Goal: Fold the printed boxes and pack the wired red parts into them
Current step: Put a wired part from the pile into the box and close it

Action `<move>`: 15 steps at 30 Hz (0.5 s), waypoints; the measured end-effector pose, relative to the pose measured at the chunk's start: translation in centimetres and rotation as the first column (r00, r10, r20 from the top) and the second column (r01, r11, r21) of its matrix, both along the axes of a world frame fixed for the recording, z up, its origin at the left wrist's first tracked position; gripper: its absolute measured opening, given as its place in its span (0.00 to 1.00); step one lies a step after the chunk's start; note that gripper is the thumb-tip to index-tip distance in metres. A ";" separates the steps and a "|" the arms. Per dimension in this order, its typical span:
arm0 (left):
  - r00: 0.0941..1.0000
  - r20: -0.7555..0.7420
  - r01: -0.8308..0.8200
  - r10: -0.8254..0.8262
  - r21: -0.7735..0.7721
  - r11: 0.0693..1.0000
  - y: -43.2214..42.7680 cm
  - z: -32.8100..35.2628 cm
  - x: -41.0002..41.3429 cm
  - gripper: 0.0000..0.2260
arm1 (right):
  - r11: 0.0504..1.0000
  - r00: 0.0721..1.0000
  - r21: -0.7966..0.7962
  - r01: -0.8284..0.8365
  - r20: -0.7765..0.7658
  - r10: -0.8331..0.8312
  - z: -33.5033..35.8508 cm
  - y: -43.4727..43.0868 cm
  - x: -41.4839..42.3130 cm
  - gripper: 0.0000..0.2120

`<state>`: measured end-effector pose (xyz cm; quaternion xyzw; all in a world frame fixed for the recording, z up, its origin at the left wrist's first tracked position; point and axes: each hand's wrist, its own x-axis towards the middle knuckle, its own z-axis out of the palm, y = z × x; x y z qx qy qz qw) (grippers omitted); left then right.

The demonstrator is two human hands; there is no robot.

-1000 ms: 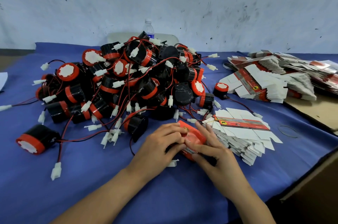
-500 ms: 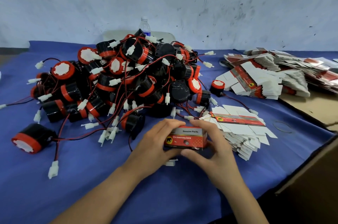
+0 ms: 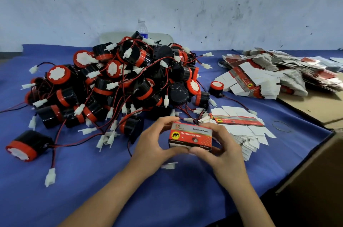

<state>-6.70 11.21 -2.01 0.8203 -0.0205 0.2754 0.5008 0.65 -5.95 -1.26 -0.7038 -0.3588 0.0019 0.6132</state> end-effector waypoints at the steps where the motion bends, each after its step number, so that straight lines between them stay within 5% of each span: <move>1: 1.000 0.003 -0.005 0.005 -0.033 0.999 0.0 0.0 0.0 0.26 | 0.999 0.999 0.044 -0.023 -0.047 0.025 0.0 -0.1 0.1 0.23; 11: 1.000 0.019 0.024 -0.021 -0.178 0.984 -0.2 -0.5 0.1 0.26 | 0.975 0.955 0.117 -0.189 -0.208 0.210 0.2 -0.8 1.2 0.22; 15: 0.998 0.062 0.010 0.014 -0.367 0.930 -0.5 -0.7 0.9 0.31 | 0.908 0.929 0.412 -0.074 -0.302 0.213 2.1 -1.7 1.7 0.22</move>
